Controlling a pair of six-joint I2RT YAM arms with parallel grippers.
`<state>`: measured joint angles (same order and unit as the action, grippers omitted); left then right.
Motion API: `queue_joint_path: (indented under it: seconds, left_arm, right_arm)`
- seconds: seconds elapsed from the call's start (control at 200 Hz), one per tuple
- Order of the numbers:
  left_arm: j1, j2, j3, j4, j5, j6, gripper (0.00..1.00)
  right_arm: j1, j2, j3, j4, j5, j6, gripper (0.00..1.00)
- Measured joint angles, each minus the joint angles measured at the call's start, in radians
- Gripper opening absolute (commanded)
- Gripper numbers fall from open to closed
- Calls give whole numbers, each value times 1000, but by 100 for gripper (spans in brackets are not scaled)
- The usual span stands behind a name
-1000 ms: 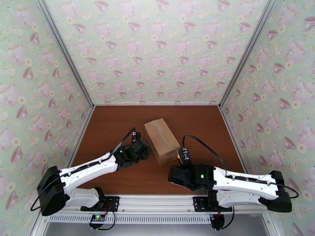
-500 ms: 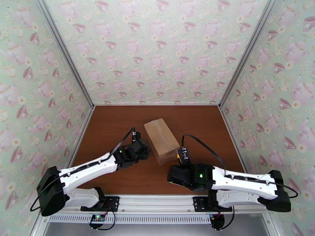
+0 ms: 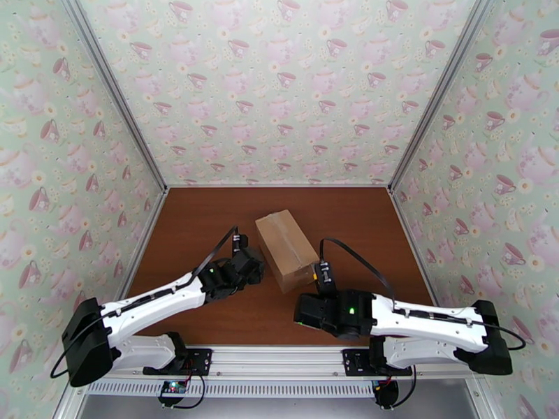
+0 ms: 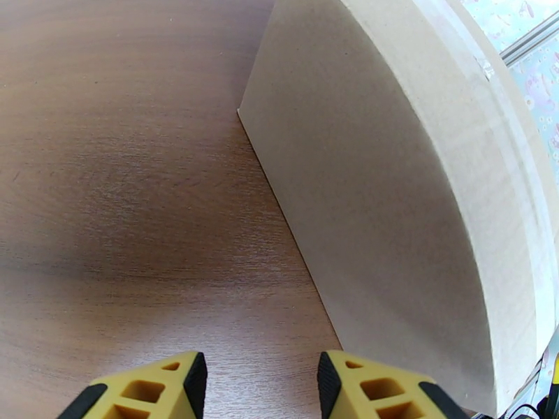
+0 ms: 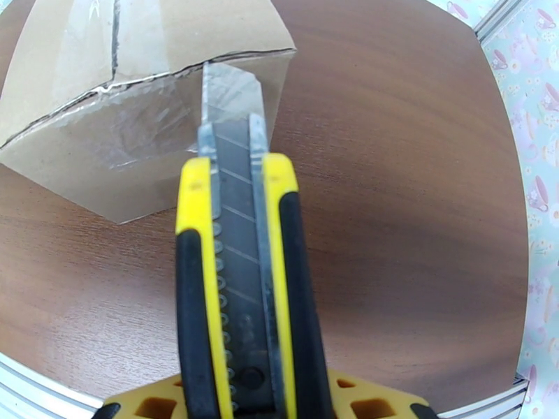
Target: Unpack the express box
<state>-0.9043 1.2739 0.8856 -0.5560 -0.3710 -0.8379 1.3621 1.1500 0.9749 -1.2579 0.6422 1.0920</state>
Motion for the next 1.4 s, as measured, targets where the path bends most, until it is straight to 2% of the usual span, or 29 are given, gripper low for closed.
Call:
queue_joint_path:
  seconds: [0.306, 0.436, 0.576, 0.721, 1.042, 1.197, 1.402]
  left_arm:
    - [33, -14, 15, -28, -2, 18, 50]
    - [124, -24, 84, -53, 3, 71, 53]
    - [248, 5, 243, -55, 27, 159, 54]
    - [308, 144, 483, -55, 56, 275, 55]
    - [313, 520, 894, -137, 187, 462, 54]
    - [313, 639, 998, -203, 225, 515, 54]
    - [313, 670, 1007, -236, 238, 544, 54]
  right_arm:
    - [0, 27, 14, -6, 8, -4, 0]
    - [0, 20, 13, -4, 8, -3, 0]
    - [0, -27, -3, 4, 5, -3, 0]
    - [-9, -45, -7, 7, 5, -3, 0]
    - [-15, -28, -10, 26, -10, -3, 0]
    - [-15, -29, -21, 30, -22, -4, 0]
    - [-16, -35, -23, 35, -30, -3, 0]
